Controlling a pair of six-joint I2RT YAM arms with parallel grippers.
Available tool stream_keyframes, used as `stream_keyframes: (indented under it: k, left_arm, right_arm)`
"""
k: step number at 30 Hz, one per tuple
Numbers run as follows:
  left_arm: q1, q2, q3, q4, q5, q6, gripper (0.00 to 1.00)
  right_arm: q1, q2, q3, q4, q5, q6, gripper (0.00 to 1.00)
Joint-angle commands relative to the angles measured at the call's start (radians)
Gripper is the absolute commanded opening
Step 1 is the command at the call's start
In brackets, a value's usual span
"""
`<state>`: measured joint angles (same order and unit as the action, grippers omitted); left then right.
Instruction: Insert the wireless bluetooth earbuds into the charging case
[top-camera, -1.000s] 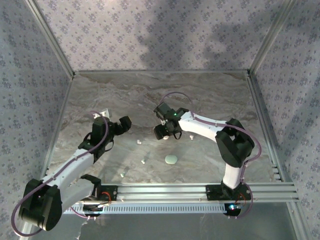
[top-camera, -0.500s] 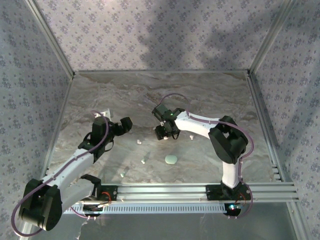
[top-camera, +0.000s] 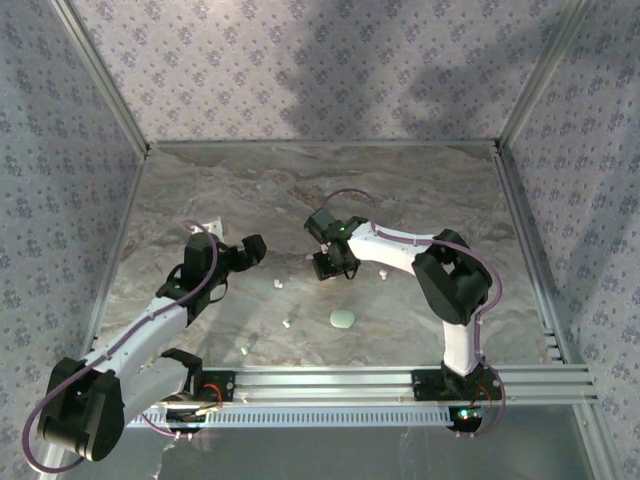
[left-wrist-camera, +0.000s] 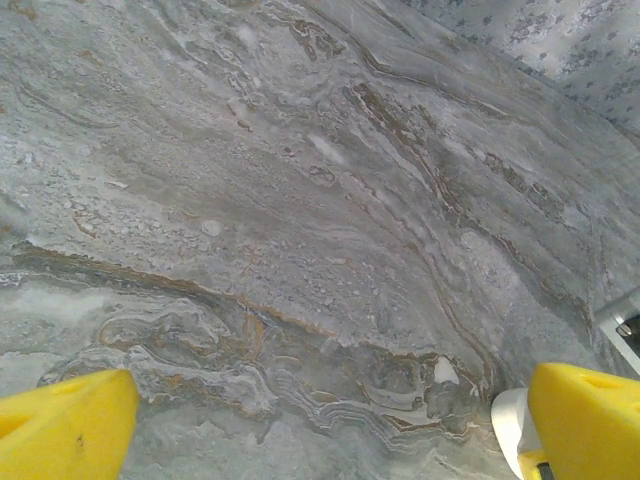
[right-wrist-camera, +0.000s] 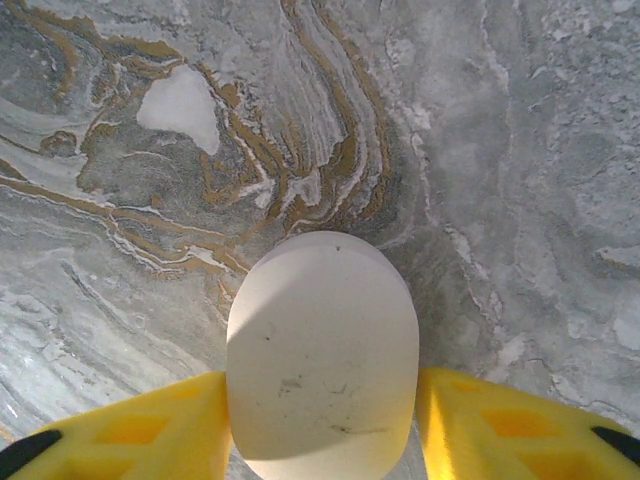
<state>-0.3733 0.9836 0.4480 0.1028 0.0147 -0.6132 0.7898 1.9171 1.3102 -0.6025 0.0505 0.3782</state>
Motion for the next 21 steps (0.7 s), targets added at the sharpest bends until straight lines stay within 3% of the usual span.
stream_keyframes:
  k: [1, 8, 13, 21]
  left_arm:
    - [-0.004, 0.0, 0.031, 0.024, 0.032, 0.018, 1.0]
    - [-0.004, 0.012, 0.027, 0.045, 0.059, 0.02, 1.0]
    - [-0.007, 0.035, 0.029, 0.066, 0.085, 0.015, 1.0]
    - [-0.009, 0.044, 0.029, 0.071, 0.085, 0.014, 1.0]
  right_arm:
    - [-0.007, 0.016, 0.023, -0.013, -0.012, 0.017, 0.49]
    - [-0.009, -0.006, 0.02, -0.012, -0.014, 0.02, 0.49]
    - [-0.018, -0.027, 0.008, -0.003, -0.021, 0.019, 0.58]
    - [-0.034, -0.004, 0.014, -0.003, -0.037, 0.019, 0.59]
